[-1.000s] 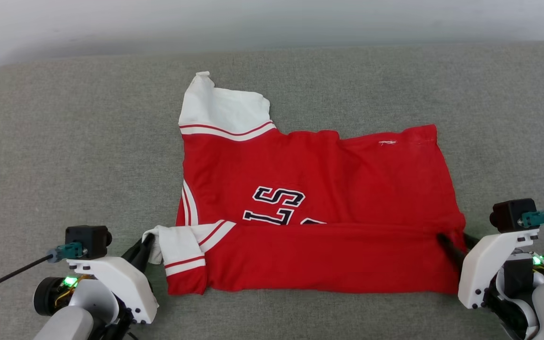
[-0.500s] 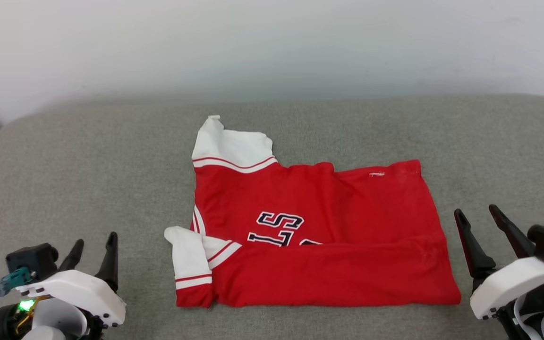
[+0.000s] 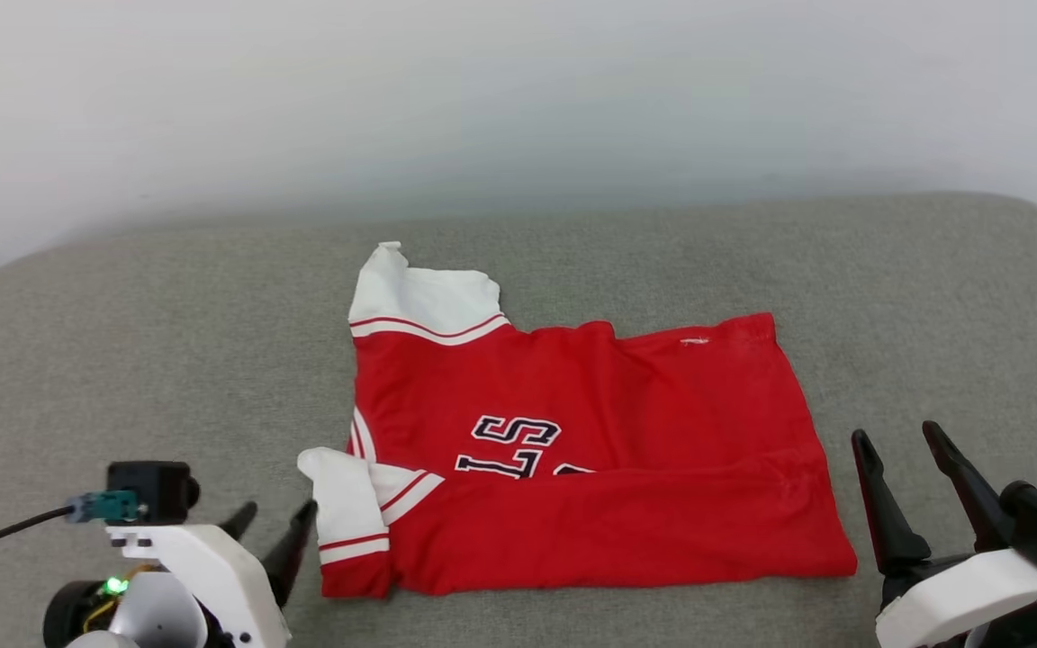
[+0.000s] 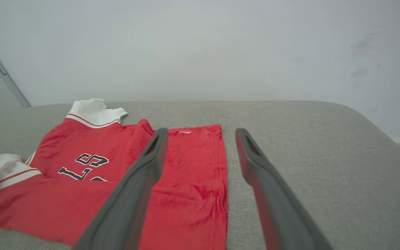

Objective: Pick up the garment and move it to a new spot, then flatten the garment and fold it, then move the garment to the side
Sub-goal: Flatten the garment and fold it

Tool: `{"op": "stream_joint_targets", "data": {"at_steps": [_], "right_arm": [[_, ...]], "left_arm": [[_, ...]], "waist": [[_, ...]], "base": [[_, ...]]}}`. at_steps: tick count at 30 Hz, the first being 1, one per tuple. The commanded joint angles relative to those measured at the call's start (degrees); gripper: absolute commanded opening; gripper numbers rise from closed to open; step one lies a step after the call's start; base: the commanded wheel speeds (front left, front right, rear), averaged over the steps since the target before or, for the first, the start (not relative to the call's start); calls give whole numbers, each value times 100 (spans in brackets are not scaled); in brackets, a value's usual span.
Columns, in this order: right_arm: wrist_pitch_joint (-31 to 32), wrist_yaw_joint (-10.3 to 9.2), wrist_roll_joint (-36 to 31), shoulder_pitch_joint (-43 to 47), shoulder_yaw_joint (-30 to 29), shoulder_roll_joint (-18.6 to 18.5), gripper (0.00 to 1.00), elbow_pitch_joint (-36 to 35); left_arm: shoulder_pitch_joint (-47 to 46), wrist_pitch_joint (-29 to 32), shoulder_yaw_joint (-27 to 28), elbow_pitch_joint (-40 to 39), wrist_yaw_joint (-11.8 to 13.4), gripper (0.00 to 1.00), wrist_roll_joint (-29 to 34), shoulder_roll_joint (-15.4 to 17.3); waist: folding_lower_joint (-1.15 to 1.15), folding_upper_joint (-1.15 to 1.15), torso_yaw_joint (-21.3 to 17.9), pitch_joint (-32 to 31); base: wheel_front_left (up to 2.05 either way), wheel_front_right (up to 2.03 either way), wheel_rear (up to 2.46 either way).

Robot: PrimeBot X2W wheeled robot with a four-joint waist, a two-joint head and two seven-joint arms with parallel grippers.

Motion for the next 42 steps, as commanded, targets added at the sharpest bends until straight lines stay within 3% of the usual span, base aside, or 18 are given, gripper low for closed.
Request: {"op": "stream_joint_targets", "data": {"at_steps": [1, 9, 16, 17, 18, 19, 20, 26, 35, 42], "right_arm": [[34, -4, -7, 78, 23, 42, 100, -83], [66, -4, -24, -111, 129, 131, 100, -281], [65, -4, -23, -288, 133, 117, 100, -256], [79, -4, -25, -300, 111, 103, 100, -245], [103, -4, -14, -300, 98, 93, 100, -238], [128, -4, 12, -310, 74, 84, 100, -235], [188, -4, 23, -319, 50, 67, 100, -217], [1052, -4, 483, -317, -139, -135, 100, -20], [3442, -4, 1411, -667, -311, -755, 100, 555], [4342, -4, 1759, -1144, -58, -669, 100, 957]], "left_arm": [[15, 193, -70, -27, -55, 100, -88, 25], [-284, 1126, -382, 508, -286, 100, -454, 64], [-574, 1857, -794, 1244, -544, 100, -690, -161], [-577, 1952, -864, 1322, -578, 51, -705, -200], [-589, 2013, -917, 1400, -595, 33, -713, -232], [-594, 2039, -942, 1451, -623, 4, -736, -280], [-601, 2040, -954, 1492, -630, 0, -749, -311], [-652, 1563, -742, 1482, -519, 0, -580, -260], [-812, 1133, -471, 803, -445, 0, -445, -97], [-1053, 1337, -621, 308, -449, 0, -300, -45]], "waist": [[1, 0, -93, 109], [1, 0, -355, 633], [1, 0, -485, 941], [1, 0, -496, 948], [1, 0, -503, 950], [1, 0, -507, 948], [1, 0, -508, 939], [1, 0, -439, 801], [1, 0, -130, 911], [1, 0, 168, 1271]], "base": [[0, 0, 0], [0, 0, 0], [0, 0, 0], [0, 0, 0], [0, 0, 0], [0, 0, 0], [0, 0, 0], [0, 0, 0], [0, 0, 0], [0, 0, 0]]}}
